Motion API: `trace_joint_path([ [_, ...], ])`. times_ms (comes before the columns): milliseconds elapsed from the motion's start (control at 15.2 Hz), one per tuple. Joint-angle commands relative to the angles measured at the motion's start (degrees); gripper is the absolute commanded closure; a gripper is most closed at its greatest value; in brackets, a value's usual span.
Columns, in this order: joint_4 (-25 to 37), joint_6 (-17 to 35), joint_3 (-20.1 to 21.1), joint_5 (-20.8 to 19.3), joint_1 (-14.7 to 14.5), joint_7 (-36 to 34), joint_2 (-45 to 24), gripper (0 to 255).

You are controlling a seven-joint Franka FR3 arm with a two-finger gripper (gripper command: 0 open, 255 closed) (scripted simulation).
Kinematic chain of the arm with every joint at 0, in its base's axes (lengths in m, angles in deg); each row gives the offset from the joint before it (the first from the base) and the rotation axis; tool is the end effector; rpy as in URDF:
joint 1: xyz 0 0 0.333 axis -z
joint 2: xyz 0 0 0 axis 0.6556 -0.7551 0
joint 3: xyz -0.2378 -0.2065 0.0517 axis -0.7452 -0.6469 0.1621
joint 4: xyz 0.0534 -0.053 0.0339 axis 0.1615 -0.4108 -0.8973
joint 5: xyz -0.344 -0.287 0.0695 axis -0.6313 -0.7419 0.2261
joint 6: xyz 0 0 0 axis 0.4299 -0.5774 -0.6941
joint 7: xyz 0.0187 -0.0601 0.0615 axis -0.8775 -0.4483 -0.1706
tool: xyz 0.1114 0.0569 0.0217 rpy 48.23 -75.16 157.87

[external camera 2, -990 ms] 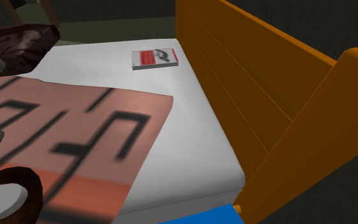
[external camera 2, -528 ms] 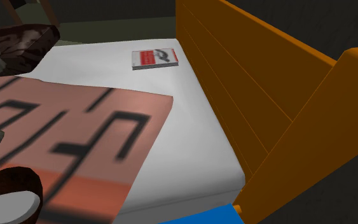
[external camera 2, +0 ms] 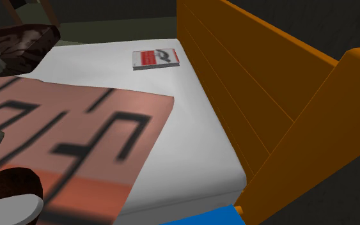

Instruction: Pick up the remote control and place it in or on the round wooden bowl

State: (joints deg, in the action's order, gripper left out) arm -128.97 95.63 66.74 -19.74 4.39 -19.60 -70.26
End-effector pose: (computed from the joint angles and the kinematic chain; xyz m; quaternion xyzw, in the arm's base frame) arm 0.4046 0.3167 0.3264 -0.8034 -0.5953 0.0017 0.0111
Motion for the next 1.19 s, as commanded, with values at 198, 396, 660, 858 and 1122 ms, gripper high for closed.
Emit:
trace_joint_path([
  [198,0.0,0.0,0.0,0.0,0.0,0.0,0.0,0],
  [396,0.0,0.0,0.0,0.0,0.0,0.0,0.0,0],
  [660,4.3,-7.7,-0.1,-0.1,0.1,0.0,3.4,0],
  [858,4.3,-7.7,-0.1,-0.1,0.1,0.0,3.4,0],
  [1122,4.3,-7.7,-0.1,-0.1,0.1,0.0,3.4,0],
])
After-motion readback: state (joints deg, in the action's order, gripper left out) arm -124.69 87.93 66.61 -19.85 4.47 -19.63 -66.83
